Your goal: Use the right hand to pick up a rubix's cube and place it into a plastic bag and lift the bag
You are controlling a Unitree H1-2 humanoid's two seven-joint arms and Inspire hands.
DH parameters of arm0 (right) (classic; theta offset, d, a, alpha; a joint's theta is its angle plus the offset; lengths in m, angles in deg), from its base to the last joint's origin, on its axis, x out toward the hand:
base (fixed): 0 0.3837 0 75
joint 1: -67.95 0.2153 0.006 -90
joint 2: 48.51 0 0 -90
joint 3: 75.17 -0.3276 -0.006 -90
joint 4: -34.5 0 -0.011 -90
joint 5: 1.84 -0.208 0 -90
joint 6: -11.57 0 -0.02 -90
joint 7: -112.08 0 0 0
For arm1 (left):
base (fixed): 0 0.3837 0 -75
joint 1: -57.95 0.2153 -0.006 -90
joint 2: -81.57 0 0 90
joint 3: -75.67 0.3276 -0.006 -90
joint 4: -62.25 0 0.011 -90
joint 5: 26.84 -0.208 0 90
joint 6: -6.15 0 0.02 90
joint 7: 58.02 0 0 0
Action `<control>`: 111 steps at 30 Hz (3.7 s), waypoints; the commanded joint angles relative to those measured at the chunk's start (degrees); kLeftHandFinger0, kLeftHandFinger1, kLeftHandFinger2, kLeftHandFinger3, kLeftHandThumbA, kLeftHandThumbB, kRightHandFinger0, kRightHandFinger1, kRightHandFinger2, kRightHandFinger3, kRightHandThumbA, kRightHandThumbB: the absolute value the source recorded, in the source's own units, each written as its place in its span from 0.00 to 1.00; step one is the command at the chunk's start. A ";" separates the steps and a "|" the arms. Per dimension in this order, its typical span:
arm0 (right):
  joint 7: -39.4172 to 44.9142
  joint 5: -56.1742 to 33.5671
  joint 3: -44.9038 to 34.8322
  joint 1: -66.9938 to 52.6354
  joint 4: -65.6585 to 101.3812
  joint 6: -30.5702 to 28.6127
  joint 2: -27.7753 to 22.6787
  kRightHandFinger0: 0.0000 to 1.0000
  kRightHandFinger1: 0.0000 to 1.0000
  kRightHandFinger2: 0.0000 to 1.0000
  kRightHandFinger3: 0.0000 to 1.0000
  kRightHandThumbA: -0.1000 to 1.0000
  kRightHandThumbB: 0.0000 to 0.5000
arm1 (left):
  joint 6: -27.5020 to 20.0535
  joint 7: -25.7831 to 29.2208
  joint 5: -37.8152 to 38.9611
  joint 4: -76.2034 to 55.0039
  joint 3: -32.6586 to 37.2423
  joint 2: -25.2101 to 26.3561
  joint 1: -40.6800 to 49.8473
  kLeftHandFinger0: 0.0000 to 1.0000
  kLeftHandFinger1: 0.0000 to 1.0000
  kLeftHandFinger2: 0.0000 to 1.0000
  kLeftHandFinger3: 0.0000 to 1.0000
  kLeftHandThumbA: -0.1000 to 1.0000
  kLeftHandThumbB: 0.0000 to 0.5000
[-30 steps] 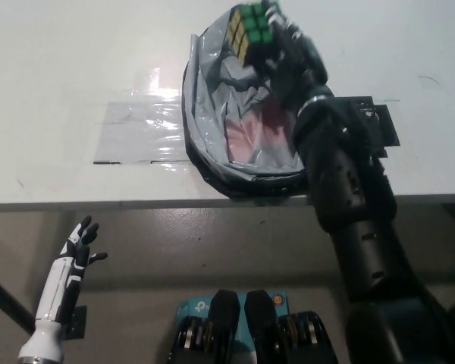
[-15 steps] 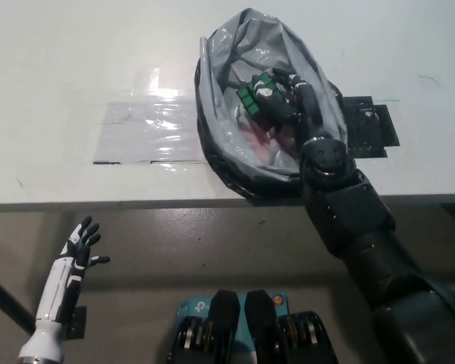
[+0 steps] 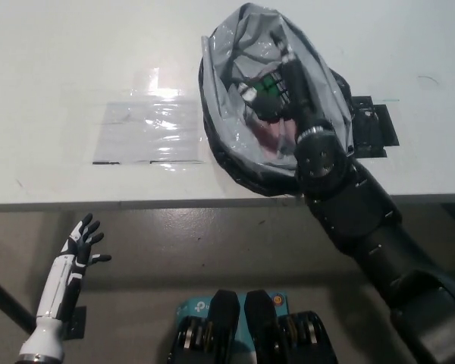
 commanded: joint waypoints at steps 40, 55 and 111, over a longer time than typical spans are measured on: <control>3.00 25.86 -2.30 -1.09 16.79 20.23 -3.95 1.00 1.00 1.00 1.00 0.75 0.93 | -2.40 0.12 -0.37 -1.01 0.02 0.64 -0.37 0.77 0.91 1.00 1.00 1.00 0.30; 6.40 23.21 -4.46 -1.91 7.41 20.82 -2.76 1.00 1.00 1.00 1.00 0.81 1.00 | -3.28 0.11 -0.44 -0.73 0.07 0.73 -0.40 0.75 0.89 1.00 1.00 1.00 0.32; 8.92 -42.33 -53.29 13.70 26.24 29.97 6.28 0.00 0.13 0.62 0.91 0.00 0.27 | -3.25 0.60 -1.00 -0.54 -0.04 0.53 -0.76 0.74 0.83 1.00 1.00 1.00 0.29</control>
